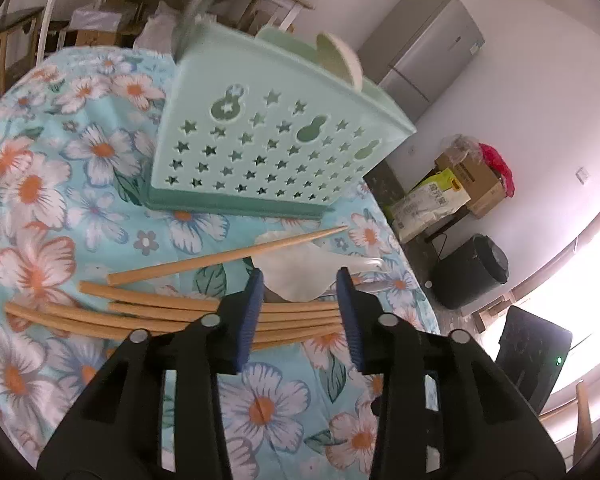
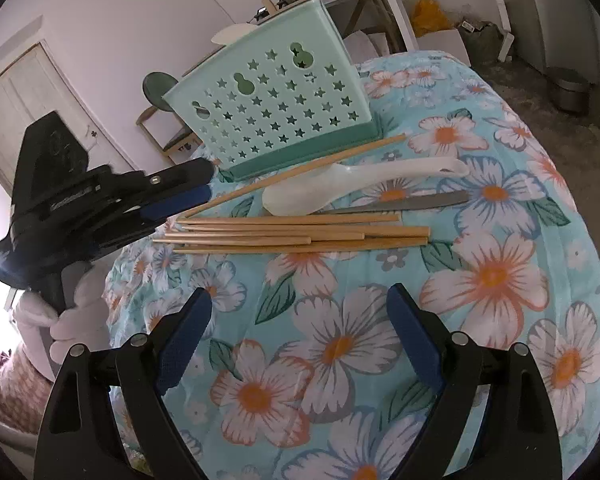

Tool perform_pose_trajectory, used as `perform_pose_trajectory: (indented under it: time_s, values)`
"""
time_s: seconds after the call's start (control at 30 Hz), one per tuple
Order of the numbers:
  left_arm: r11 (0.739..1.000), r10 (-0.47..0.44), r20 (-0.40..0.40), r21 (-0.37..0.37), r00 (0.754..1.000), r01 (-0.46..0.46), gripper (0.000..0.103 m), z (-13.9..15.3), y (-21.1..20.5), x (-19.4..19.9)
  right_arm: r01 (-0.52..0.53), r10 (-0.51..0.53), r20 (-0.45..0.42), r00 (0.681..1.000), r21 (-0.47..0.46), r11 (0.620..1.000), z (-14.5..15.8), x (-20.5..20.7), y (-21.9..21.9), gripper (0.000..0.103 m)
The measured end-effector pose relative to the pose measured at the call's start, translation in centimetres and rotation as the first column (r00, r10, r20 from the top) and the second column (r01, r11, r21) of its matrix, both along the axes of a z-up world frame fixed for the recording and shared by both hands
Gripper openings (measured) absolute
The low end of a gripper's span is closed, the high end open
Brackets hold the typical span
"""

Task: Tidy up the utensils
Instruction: 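Move the open left tool toward the white spatula beside the chopsticks, then close the left tool on the white spatula and lift it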

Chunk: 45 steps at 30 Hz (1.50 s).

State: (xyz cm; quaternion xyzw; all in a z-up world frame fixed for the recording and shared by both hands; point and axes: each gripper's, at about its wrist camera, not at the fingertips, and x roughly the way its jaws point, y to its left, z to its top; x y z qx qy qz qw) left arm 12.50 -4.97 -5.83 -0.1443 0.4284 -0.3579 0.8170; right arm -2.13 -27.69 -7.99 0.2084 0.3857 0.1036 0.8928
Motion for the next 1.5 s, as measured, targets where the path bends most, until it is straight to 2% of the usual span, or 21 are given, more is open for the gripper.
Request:
perform_pose_trajectory:
  time_s: [0.07, 0.23, 0.43, 0.6, 0.63, 0.8, 0.87, 1.1, 1.4, 1.5]
  values:
    - [1.000, -0.003, -0.029, 0.021, 1.000, 0.004, 0.027, -0.7, -0.6, 0.5, 0.000, 0.000, -0.001, 1.000, 0.009, 1.000, -0.3, -0.1, -0.3, 0.087]
    - [0.999, 0.005, -0.115, 0.037, 0.993, 0.000, 0.026, -2.6, -1.3, 1.7, -0.005, 0.005, 0.002, 1.000, 0.033, 0.999, -0.7, 0.1, -0.5, 0.087]
    - [1.000, 0.009, -0.162, 0.024, 0.987, -0.005, 0.026, -3.4, -1.8, 2.7, -0.015, 0.014, 0.014, 1.000, 0.050, 0.999, -1.0, 0.2, -0.8, 0.087]
    - [0.998, 0.034, -0.191, 0.051, 0.981, -0.025, 0.025, -3.9, -2.4, 3.6, -0.017, 0.016, 0.024, 1.000, 0.062, 0.998, -1.0, 0.1, -1.0, 0.087]
    - [0.997, 0.045, -0.197, 0.069, 0.979, -0.032, 0.021, -4.2, -2.6, 3.9, -0.018, 0.016, 0.025, 1.000, 0.063, 0.998, -1.0, 0.1, -1.0, 0.087]
    - [0.992, 0.067, -0.180, 0.115, 0.981, -0.047, 0.019, -4.5, -3.6, 4.2, -0.019, 0.017, 0.032, 0.999, 0.069, 0.997, -1.0, 0.1, -1.0, 0.087]
    - [0.990, 0.075, -0.171, 0.130, 0.982, -0.053, 0.010, -4.6, -3.9, 4.1, -0.020, 0.017, 0.033, 0.999, 0.071, 0.997, -1.0, 0.1, -1.1, 0.087]
    - [0.991, 0.072, -0.139, 0.121, 0.988, -0.056, 0.007, -3.9, -3.9, 3.4, -0.019, 0.016, 0.038, 0.999, 0.077, 0.997, -1.1, 0.1, -1.1, 0.087]
    - [0.998, 0.060, -0.104, 0.027, 0.993, -0.057, 0.002, -1.0, -1.2, 2.1, -0.020, 0.017, 0.038, 0.999, 0.077, 0.997, -1.1, 0.1, -1.1, 0.087]
    - [0.999, 0.052, -0.119, 0.010, 0.991, -0.051, 0.002, -0.6, -0.5, 1.6, -0.019, 0.017, 0.038, 0.999, 0.076, 0.997, -1.1, 0.1, -1.1, 0.087]
